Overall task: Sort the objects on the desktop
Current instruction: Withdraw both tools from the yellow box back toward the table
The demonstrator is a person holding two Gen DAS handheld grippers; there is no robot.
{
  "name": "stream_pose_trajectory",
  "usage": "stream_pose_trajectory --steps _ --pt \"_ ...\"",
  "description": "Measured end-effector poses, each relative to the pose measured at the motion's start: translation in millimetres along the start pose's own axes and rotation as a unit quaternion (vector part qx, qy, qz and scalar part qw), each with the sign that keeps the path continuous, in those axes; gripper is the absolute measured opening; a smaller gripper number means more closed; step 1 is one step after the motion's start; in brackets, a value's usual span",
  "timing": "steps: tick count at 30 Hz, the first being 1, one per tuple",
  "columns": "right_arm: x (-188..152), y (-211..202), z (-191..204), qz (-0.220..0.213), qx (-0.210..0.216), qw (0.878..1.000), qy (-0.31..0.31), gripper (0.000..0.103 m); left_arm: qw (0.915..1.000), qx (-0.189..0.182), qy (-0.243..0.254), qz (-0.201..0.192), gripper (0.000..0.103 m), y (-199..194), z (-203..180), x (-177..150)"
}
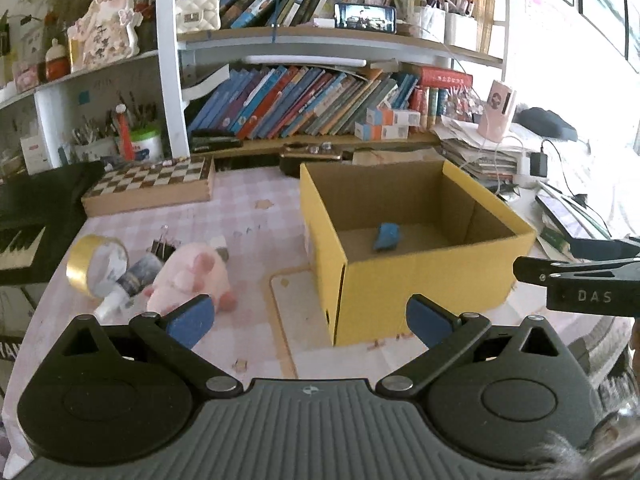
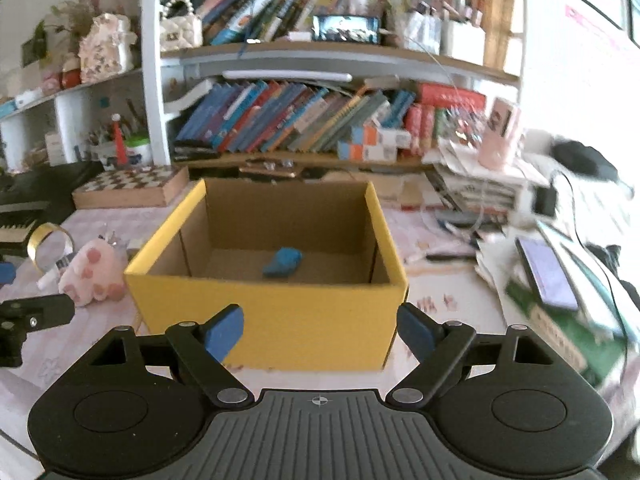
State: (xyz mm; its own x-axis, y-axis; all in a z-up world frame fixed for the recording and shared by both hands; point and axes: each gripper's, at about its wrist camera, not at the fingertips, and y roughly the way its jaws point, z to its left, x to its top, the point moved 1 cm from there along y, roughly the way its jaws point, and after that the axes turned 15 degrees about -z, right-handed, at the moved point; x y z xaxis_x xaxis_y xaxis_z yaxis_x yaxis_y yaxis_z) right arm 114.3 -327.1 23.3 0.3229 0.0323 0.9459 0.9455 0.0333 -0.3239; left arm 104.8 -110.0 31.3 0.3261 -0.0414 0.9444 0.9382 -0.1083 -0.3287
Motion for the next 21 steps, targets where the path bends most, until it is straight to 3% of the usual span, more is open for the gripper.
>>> stream_pose_trajectory --steps 10,21 --pt "-32 -50 44 -0.002 -0.055 0.998 0.040 0.086 0.9999 0.011 0.004 -0.006 0.103 -46 27 -31" --pt "-60 -81 90 0.034 -0.053 0.997 0.053 0.086 0.9995 0.006 0.005 0.029 0.103 -77 57 -63"
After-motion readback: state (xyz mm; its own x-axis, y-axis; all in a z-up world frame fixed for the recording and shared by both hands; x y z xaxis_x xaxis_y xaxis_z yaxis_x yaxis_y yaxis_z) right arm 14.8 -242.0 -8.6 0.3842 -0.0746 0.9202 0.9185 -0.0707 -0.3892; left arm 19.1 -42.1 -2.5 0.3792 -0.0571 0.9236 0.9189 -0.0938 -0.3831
